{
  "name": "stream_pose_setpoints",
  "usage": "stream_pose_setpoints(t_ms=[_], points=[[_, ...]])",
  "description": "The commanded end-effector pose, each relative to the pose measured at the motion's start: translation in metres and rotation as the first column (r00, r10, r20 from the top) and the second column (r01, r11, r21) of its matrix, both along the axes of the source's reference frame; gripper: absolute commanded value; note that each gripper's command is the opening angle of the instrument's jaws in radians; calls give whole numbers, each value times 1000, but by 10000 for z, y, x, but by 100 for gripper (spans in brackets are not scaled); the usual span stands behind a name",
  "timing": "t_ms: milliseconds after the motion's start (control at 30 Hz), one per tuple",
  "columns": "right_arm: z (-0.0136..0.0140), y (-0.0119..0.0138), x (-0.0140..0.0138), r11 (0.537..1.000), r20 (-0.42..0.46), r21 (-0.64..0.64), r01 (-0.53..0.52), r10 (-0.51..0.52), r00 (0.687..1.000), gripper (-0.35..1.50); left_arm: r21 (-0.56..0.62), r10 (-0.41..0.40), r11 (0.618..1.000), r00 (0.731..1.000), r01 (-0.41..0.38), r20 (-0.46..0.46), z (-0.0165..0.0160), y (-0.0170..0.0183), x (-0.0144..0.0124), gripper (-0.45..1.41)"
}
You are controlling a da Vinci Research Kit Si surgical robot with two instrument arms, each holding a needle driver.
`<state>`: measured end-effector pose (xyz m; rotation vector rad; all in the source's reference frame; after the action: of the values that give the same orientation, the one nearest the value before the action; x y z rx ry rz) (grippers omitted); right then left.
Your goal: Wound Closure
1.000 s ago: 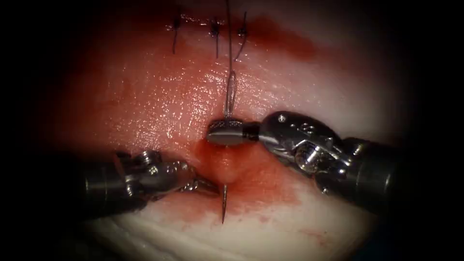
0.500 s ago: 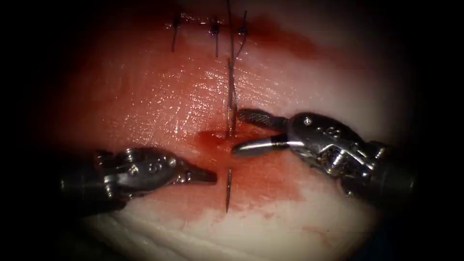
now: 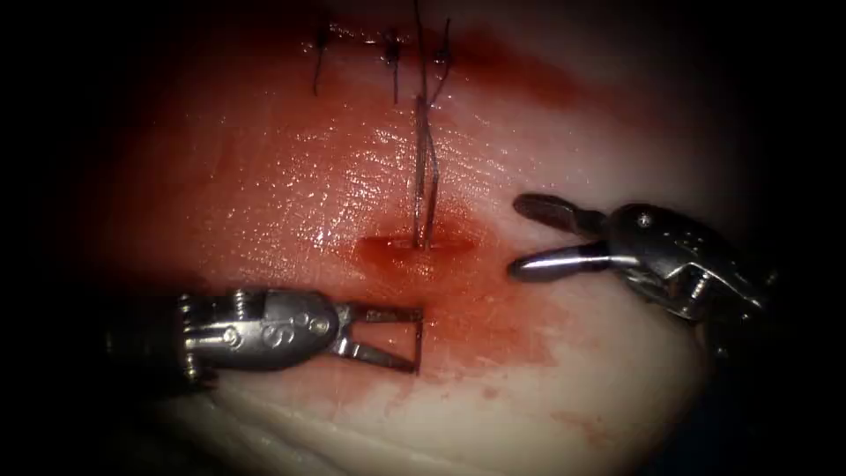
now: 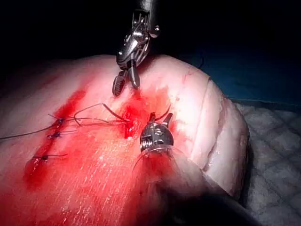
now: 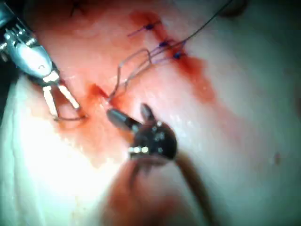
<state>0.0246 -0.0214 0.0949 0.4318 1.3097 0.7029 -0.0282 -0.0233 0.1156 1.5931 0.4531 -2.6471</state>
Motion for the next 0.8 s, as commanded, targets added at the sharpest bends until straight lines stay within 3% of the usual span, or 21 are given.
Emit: stream_pose_setpoints(t_ms=[33,600,700,800], points=[[7,-2,8,1000,-1,-2,1,-1,1000,99,-3,8,1000,1000,-8,4,8,-2,-5,31],[20,-12,16,1000,6,-16,-6,6,1000,98,-24,1,1000,1000,0,27,19,3,-20,24],[20,-12,16,1000,7,-16,-7,7,1000,98,-26,4,1000,1000,-4,28,23,2,-20,9],[20,-12,16,1000,7,-16,-7,7,1000,98,46,-60,997,998,60,-8,25,2,-17,-45]])
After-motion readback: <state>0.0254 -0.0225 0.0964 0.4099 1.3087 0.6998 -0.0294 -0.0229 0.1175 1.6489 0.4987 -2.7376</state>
